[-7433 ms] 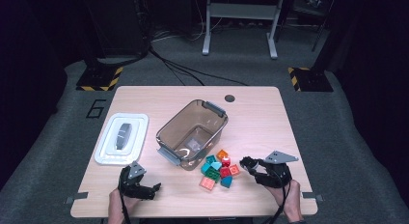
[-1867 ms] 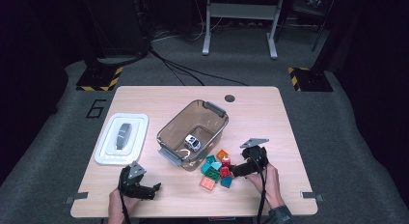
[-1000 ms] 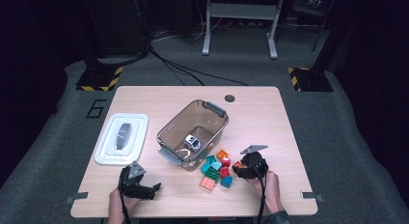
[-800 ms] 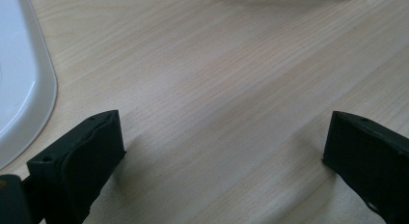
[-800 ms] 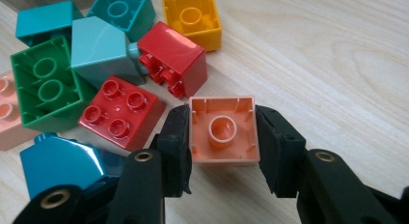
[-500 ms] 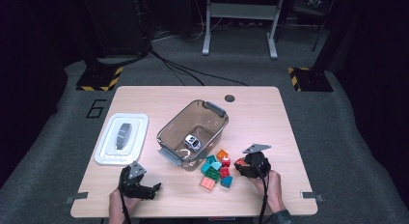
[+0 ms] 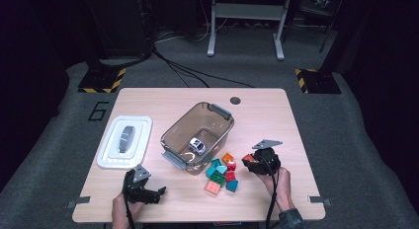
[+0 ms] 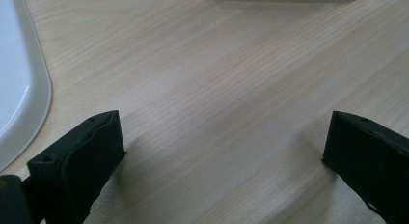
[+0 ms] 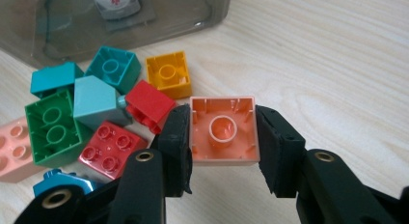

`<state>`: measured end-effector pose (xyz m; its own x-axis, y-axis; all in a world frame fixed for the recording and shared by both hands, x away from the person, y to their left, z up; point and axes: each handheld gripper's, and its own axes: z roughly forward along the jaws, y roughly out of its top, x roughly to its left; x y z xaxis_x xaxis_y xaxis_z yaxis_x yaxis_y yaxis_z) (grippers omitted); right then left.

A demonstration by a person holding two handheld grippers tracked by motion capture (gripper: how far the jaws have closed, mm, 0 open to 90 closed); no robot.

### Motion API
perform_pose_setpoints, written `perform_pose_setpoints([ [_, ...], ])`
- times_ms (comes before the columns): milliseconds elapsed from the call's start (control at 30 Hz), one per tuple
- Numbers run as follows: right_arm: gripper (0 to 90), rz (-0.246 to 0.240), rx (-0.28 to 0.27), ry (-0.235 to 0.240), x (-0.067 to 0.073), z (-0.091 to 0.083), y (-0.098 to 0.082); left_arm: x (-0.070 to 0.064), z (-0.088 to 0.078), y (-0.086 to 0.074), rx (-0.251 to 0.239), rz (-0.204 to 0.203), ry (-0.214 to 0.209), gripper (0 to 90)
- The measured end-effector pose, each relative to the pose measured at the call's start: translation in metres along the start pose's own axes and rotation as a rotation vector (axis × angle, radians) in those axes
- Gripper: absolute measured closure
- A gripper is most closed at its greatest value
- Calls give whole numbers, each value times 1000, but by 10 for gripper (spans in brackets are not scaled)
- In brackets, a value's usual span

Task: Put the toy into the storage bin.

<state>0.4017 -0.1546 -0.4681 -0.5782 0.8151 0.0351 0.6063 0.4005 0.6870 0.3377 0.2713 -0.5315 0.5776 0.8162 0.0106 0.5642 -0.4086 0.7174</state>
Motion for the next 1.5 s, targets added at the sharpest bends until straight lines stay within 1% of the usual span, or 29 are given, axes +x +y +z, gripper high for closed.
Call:
perform_pose_setpoints([
  [200, 587, 12, -10, -12, -3, -2, 9, 0, 0, 0, 7, 1, -3, 2],
  [233, 587, -1, -13, -10, -4, -3, 11, 0, 0, 0, 7, 0, -3, 2],
  [267, 588, 9, -14, -13, -4, -4, 13, 0, 0, 0, 7, 0, -3, 2],
  [300, 587, 5, -16, -15, -5, -5, 15, 0, 0, 0, 7, 0, -3, 2],
  [333, 588, 13, -14, -16, -5, -5, 17, 0, 0, 0, 7, 0, -3, 2],
  [367, 588, 4, -20, -15, -6, -6, 19, 0, 0, 0, 7, 0, -3, 2],
  [500, 587, 2, -34, -22, -7, -9, 27, 0, 0, 0, 8, 0, -3, 3],
  [567, 588, -10, -39, -22, -8, -11, 32, 0, 0, 0, 8, -1, -3, 3],
  [600, 588, 5, -39, -26, -7, -12, 34, 0, 0, 0, 8, 0, -3, 3],
  [633, 588, -7, -42, -24, -8, -13, 36, 0, 0, 0, 8, 0, -3, 3],
  [700, 588, 3, -44, -28, -8, -15, 40, 0, 0, 0, 8, -1, -3, 3],
  [767, 588, 1, -49, -30, -9, -16, 45, 0, 0, 1, 8, -1, -3, 3],
  [1067, 588, -29, -66, -47, -12, -23, 64, 1, 0, 1, 8, -1, -4, 3],
  [1100, 588, -9, -72, -50, -10, -24, 66, 1, 0, 1, 11, 2, -4, 3],
  [1133, 588, -18, -76, -48, -10, -25, 68, 1, 0, 1, 9, 4, -2, 3],
  [1167, 588, -13, -83, -45, -10, -26, 70, 1, 0, 1, 9, 4, -2, 3],
  [1233, 588, -23, -89, -46, -12, -28, 74, 1, 0, 1, 9, 4, -2, 3],
  [1267, 588, -39, -90, -48, -13, -28, 76, 1, 0, 1, 9, 4, -2, 3],
  [1333, 588, -22, -95, -49, -12, -30, 79, 1, 0, 1, 10, 4, -2, 3],
  [1367, 588, -29, -96, -49, -12, -30, 80, 1, 0, 1, 9, 4, -2, 3],
  [1400, 588, -24, -97, -50, -12, -30, 81, 1, 0, 1, 9, 4, -2, 3],
  [1433, 588, -36, -96, -52, -13, -30, 82, 1, 0, 1, 9, 4, -2, 3],
  [1467, 588, -14, -96, -53, -12, -30, 84, 1, 0, 1, 9, 4, -2, 3],
  [1500, 588, -40, -97, -53, -14, -30, 85, 1, 0, 1, 9, 4, -2, 3],
])
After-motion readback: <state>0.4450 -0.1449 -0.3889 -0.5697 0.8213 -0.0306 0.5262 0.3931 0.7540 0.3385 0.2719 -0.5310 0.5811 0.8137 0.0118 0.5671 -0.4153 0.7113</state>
